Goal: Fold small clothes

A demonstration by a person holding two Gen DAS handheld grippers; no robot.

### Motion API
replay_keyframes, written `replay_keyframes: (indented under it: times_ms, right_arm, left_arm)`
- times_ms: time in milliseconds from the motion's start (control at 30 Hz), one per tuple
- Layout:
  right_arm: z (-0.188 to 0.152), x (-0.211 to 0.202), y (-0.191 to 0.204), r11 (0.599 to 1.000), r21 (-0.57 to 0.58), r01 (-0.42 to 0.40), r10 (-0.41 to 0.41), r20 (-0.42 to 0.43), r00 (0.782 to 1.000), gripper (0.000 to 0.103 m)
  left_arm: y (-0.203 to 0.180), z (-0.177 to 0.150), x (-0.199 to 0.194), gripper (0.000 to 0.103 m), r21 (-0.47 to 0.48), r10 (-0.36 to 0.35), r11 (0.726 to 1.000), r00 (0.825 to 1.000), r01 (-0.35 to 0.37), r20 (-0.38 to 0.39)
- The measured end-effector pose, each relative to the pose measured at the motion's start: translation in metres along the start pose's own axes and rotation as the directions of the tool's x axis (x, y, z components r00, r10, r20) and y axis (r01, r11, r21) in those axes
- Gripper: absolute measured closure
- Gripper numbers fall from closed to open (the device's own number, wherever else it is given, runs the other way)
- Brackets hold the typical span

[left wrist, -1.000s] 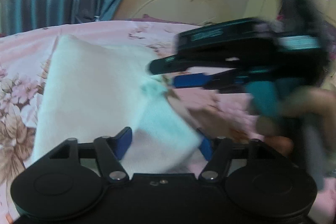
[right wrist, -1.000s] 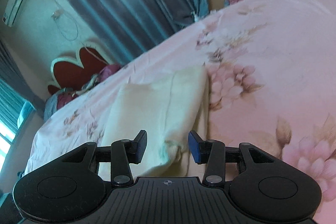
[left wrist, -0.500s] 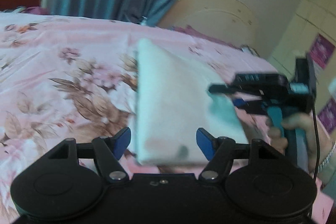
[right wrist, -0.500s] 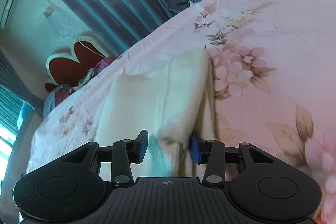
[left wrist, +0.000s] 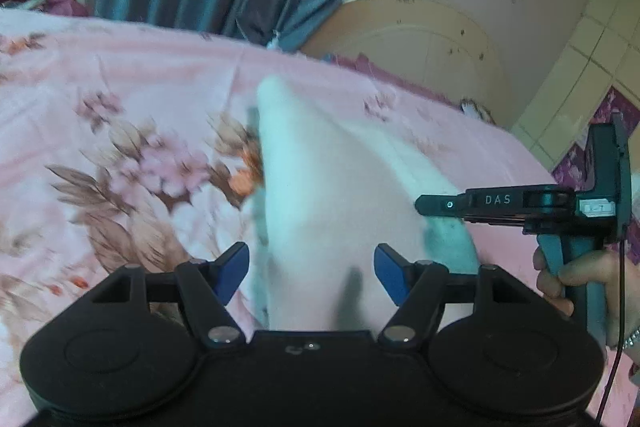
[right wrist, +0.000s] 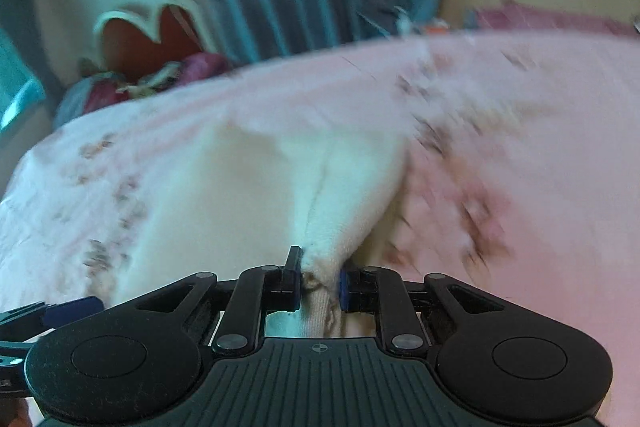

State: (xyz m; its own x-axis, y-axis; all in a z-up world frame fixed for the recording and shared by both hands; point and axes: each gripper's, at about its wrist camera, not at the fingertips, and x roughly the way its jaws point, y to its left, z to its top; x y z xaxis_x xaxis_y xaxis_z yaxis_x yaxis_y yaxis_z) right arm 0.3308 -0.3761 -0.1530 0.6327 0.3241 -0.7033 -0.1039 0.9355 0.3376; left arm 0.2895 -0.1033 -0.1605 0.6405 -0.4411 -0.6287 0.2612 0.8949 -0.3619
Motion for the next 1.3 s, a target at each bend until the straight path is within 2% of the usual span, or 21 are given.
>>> replay_keyframes:
  times_ms: [100,200,367,500,533,567,600,667,733,800,900,1000,1067,1100,1133,1167,1300]
  right_arm:
    - [-0.004,-0.016,-0.010,0.994,0.108,-0.024,0.021,0.029,0.999,0.085]
    - [-0.019,-0.042,-0.013,0.985,0.161,-0.066,0.060,0.041,0.997,0.068]
    - [-0.054,-0.070,-0.003,0.984,0.157,-0.080,0.082,-0.004,0.997,0.068]
    - [-0.080,-0.072,0.004,0.983,0.166,-0.077,0.087,-0.050,0.995,0.069]
    - [-0.085,-0.070,0.006,0.983,0.165,-0.076,0.087,-0.064,0.994,0.070]
    - [-0.089,-0.069,0.008,0.985,0.160,-0.071,0.082,-0.068,0.994,0.077]
    - [-0.091,-0.070,0.008,0.985,0.158,-0.065,0.076,-0.067,0.995,0.090]
    - [-0.091,-0.073,0.008,0.983,0.172,-0.063,0.074,-0.061,0.995,0.094]
    - [-0.091,-0.076,0.008,0.983,0.173,-0.065,0.077,-0.060,0.995,0.095]
    - [-0.095,-0.069,0.002,0.984,0.177,-0.033,0.049,-0.089,0.995,0.096]
    - [-0.089,-0.072,0.001,0.985,0.164,-0.054,0.071,-0.096,0.993,0.095]
    - [-0.079,-0.083,0.003,0.990,0.139,-0.039,0.048,-0.061,0.997,0.094]
    - [-0.068,-0.089,0.000,0.988,0.151,-0.043,0.046,-0.013,0.999,0.090]
    - [-0.059,-0.090,-0.001,0.987,0.158,-0.044,0.042,0.014,0.999,0.073]
    - [-0.051,-0.090,-0.001,0.985,0.165,-0.040,0.034,0.042,0.999,0.051]
    - [-0.043,-0.088,-0.002,0.985,0.169,-0.038,0.027,0.065,0.998,0.047]
    - [-0.009,-0.066,-0.002,0.984,0.173,-0.042,0.023,0.110,0.994,0.047]
  left_arm:
    - [0.000,-0.007,0.013,0.035,0.018,0.013,1.000,0.998,-0.012,-0.064]
    - [0.004,-0.011,0.016,0.035,0.031,0.002,1.000,0.998,0.000,-0.070]
    - [0.009,-0.012,0.014,0.035,0.034,-0.016,0.999,0.996,0.019,-0.083]
    - [0.008,-0.012,0.014,0.035,0.040,-0.018,0.999,0.996,0.021,-0.090]
    - [0.007,-0.012,0.014,0.035,0.043,-0.016,0.999,0.996,0.020,-0.093]
    - [0.006,-0.012,0.015,0.035,0.049,-0.013,0.999,0.995,0.018,-0.095]
    - [0.005,-0.012,0.015,0.035,0.056,-0.012,0.998,0.995,0.017,-0.098]
    - [0.004,-0.011,0.015,0.035,0.059,-0.013,0.998,0.994,0.019,-0.104]
    - [0.003,-0.011,0.013,0.037,0.055,-0.017,0.998,0.993,0.023,-0.113]
    - [0.003,-0.010,0.011,0.037,0.047,-0.022,0.999,0.992,0.028,-0.127]
    - [0.005,-0.002,0.007,0.039,0.000,-0.025,1.000,0.990,0.025,-0.139]
    - [0.008,0.017,-0.001,0.039,-0.043,-0.048,0.998,0.995,0.044,-0.089]
    - [0.009,0.033,-0.001,0.038,-0.052,-0.055,0.997,0.997,0.052,-0.057]
    - [0.010,0.040,0.002,0.038,-0.060,-0.056,0.997,0.997,0.053,-0.049]
    - [0.011,0.047,0.007,0.038,-0.069,-0.050,0.996,0.998,0.047,-0.043]
    - [0.013,0.054,0.013,0.038,-0.080,-0.044,0.996,0.998,0.040,-0.038]
    - [0.018,0.077,0.041,0.038,-0.118,-0.035,0.992,0.999,0.031,-0.032]
